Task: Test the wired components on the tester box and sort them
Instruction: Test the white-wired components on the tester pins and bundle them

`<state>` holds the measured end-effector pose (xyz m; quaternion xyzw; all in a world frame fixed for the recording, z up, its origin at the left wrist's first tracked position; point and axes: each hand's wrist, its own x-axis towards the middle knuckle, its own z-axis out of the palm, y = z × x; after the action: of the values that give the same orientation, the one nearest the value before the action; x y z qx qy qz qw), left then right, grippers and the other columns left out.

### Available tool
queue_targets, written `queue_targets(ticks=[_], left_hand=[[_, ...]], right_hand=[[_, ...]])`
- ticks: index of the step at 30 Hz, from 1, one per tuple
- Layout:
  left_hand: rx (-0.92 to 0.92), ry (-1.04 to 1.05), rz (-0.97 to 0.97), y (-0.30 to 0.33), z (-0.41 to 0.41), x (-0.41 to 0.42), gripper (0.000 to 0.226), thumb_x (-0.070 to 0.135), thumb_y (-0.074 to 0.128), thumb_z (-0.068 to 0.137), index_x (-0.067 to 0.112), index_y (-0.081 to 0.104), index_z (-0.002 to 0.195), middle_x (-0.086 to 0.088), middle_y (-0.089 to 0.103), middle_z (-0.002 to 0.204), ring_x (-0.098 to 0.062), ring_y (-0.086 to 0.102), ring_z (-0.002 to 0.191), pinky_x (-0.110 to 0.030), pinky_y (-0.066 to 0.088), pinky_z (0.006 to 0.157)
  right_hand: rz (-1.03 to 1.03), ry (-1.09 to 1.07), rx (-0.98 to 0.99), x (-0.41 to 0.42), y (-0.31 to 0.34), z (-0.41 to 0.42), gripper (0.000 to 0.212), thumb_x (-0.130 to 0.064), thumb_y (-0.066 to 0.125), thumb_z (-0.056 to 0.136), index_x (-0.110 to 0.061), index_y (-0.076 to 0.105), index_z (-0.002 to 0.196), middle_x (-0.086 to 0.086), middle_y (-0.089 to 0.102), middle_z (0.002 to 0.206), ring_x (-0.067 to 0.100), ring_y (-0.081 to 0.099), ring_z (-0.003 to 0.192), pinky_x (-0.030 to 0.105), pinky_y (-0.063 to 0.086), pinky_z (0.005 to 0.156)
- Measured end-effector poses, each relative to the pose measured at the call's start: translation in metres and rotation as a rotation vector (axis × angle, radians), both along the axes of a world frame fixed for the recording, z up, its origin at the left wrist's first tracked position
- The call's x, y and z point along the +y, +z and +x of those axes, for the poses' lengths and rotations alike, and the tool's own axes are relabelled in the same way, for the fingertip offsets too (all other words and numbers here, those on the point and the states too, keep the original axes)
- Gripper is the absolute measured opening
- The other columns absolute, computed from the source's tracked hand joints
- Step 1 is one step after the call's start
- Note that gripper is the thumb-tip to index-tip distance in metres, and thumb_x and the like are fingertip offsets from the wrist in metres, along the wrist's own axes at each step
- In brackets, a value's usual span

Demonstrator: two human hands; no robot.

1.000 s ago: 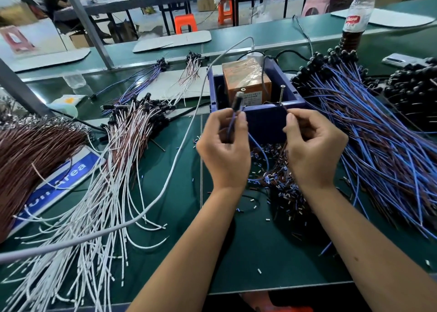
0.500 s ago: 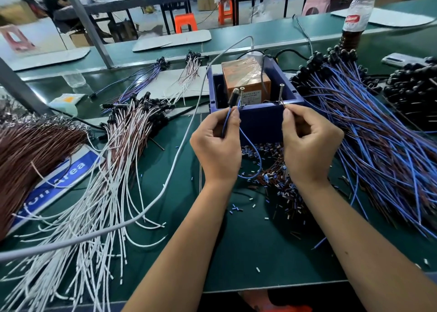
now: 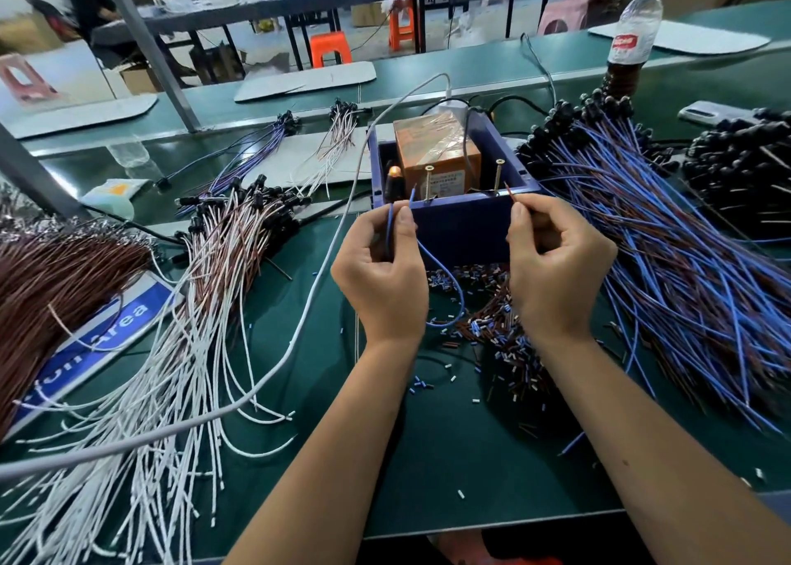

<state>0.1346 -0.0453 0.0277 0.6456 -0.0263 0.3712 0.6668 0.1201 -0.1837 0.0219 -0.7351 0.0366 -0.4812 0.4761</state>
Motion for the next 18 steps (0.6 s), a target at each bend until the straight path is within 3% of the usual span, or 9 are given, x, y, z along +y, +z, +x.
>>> queue_targets(ticks=[4, 8, 10, 13, 16, 18], left_hand=[[-0.069, 0.001, 0.048, 0.006, -0.005, -0.002, 0.008, 0.015, 0.07, 0.095, 0.013, 0.072, 0.087, -0.005, 0.068, 0.072, -0.021, 0.059, 0.061, -0.033, 0.047, 0.055], [-0.047, -0.118, 0.061, 0.028, -0.011, -0.026, 0.014, 0.013, 0.07, 0.094, 0.018, 0.07, 0.08, 0.009, 0.06, 0.062, -0.004, 0.049, 0.054, -0.022, 0.039, 0.049], [-0.02, -0.187, 0.127, 0.042, -0.009, -0.046, 0.015, 0.012, 0.071, 0.093, 0.016, 0.072, 0.078, 0.013, 0.06, 0.062, -0.001, 0.049, 0.054, -0.018, 0.04, 0.052], [0.029, -0.275, 0.216, 0.06, -0.002, -0.083, 0.016, 0.013, 0.072, 0.092, 0.011, 0.073, 0.076, 0.007, 0.062, 0.062, -0.002, 0.051, 0.057, -0.024, 0.045, 0.055], [0.116, -0.366, 0.354, 0.076, 0.004, -0.122, 0.019, 0.017, 0.072, 0.091, 0.014, 0.072, 0.073, 0.011, 0.061, 0.06, -0.001, 0.052, 0.056, -0.022, 0.047, 0.058], [0.209, -0.452, 0.424, 0.085, 0.009, -0.147, 0.022, 0.021, 0.07, 0.092, 0.017, 0.071, 0.071, 0.012, 0.06, 0.058, -0.001, 0.052, 0.054, -0.023, 0.044, 0.058]], right_hand=[[0.03, -0.005, 0.009, -0.005, 0.003, -0.005, 0.014, -0.016, 0.064, 0.101, -0.012, 0.076, 0.105, -0.007, 0.07, 0.078, 0.01, 0.067, 0.069, 0.027, 0.056, 0.062], [0.099, -0.032, 0.089, -0.024, 0.013, -0.014, 0.012, -0.019, 0.067, 0.098, -0.016, 0.078, 0.101, -0.014, 0.07, 0.081, 0.006, 0.067, 0.071, 0.025, 0.057, 0.065], [0.143, -0.083, 0.167, -0.048, 0.018, -0.018, 0.013, -0.021, 0.068, 0.095, -0.017, 0.08, 0.1, -0.01, 0.073, 0.083, 0.006, 0.069, 0.075, 0.033, 0.06, 0.073], [0.264, -0.321, 0.162, -0.094, 0.032, -0.034, 0.027, -0.014, 0.06, 0.09, -0.015, 0.078, 0.11, 0.003, 0.074, 0.1, 0.02, 0.068, 0.085, 0.041, 0.059, 0.081], [0.017, -0.648, 0.025, -0.121, 0.048, -0.057, 0.041, -0.007, 0.049, 0.086, -0.011, 0.071, 0.122, 0.013, 0.064, 0.114, 0.036, 0.06, 0.105, 0.027, 0.045, 0.095], [-0.32, -0.61, 0.038, -0.123, 0.054, -0.064, 0.037, -0.011, 0.052, 0.094, -0.009, 0.068, 0.127, 0.016, 0.064, 0.117, 0.037, 0.056, 0.112, 0.022, 0.033, 0.102]])
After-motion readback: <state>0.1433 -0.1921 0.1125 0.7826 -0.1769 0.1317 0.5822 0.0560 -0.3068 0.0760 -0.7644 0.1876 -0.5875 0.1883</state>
